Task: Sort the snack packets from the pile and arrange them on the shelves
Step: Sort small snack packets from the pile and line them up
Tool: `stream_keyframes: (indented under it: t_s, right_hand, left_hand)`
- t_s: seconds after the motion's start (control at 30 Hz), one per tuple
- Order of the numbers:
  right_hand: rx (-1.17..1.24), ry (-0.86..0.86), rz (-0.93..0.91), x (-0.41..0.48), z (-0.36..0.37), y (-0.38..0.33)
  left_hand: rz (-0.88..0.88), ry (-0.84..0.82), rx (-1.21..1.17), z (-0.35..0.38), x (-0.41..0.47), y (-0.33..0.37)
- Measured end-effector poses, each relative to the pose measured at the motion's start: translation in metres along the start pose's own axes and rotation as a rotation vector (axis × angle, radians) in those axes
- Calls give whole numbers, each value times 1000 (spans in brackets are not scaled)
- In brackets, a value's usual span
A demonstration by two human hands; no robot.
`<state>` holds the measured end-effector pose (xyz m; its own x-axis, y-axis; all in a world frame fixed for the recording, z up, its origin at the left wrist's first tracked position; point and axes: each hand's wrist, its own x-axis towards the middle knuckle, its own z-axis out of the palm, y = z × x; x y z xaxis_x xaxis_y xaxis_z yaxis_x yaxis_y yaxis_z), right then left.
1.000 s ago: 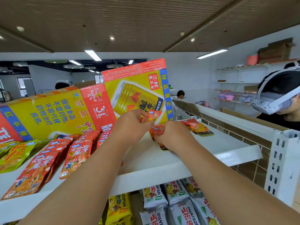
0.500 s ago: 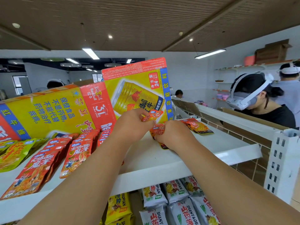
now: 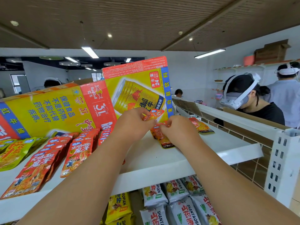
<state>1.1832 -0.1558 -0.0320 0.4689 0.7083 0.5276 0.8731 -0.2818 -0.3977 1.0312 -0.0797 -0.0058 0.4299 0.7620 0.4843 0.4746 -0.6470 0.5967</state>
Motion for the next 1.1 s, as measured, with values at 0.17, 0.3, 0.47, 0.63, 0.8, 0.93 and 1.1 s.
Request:
stream_keyframes:
  t_s: [0.17,0.3,0.47,0.63,0.8,0.93,1.1]
  right_hand:
    - [115,143,-193,-8,-9,-10]
    - [107,135,-249,-9,-8,-11]
    - [104,150,-204,-7,-4,-8]
    - [164,155,-138,0,1,-2]
    - [96,168,-119,4,3,2]
    - [52,172,-91,5,4,2]
    - [58,221,-82,6,3,5]
  left_hand:
    - [1,24,27,0,-2,3]
    - [20,42,34,1,-4,5]
    - [67,66,39,-1,-6,7]
    - [102,51,-23,-4,-7,12]
    - [125,14,-61,-2,-8,13]
    - [140,-7,-81,1,-7,12]
    - [187,-55,-61,2,-6,12]
